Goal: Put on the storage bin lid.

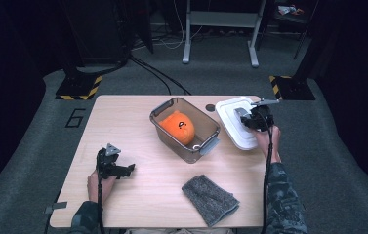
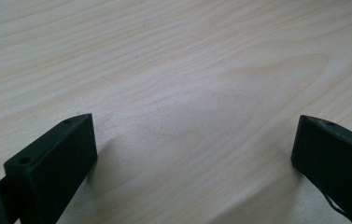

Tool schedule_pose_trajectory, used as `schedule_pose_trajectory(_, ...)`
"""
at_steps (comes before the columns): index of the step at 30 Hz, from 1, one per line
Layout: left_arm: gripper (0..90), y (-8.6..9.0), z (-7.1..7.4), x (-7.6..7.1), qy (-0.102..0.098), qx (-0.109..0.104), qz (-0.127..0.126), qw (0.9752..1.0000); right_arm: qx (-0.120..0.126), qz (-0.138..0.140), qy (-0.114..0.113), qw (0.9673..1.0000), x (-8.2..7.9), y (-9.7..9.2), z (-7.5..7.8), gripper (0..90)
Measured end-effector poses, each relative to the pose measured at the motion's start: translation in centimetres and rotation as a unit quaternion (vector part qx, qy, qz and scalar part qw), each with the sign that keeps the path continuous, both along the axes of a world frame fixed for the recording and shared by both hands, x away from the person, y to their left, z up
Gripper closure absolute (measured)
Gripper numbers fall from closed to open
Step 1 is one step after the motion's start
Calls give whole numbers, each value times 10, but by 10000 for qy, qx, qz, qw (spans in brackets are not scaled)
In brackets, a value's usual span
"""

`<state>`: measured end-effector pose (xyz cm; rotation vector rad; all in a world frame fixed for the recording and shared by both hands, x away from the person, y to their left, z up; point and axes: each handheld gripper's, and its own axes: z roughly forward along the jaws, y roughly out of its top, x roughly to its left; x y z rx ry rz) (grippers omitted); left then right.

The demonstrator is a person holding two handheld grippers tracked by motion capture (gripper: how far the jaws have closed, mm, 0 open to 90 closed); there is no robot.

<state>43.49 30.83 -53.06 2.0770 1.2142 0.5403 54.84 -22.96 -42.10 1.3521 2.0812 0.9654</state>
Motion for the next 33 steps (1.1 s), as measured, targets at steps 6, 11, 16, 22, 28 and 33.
schedule_pose_trajectory(6,0,0,0,0,17,8,-19,10000,-8,-12,-49,10000,1,-2,12,667)
schedule_pose_trajectory(11,0,0,0,0,-2,1,-2,10000,-28,30,-135,9999,3,-2,25,667)
schedule_pose_trajectory(16,0,0,0,0,-3,-2,1,10000,-30,26,-170,9998,1,1,37,667)
schedule_pose_trajectory(22,0,0,0,0,-2,-1,0,10000,-44,57,-231,9997,2,-1,47,667)
schedule_pose_trajectory(28,0,0,0,0,1,7,-6,10000,-21,110,-279,9995,0,1,59,667)
schedule_pose_trajectory(33,0,0,0,0,15,7,-17,10000,3,242,-366,9990,-2,7,70,667)
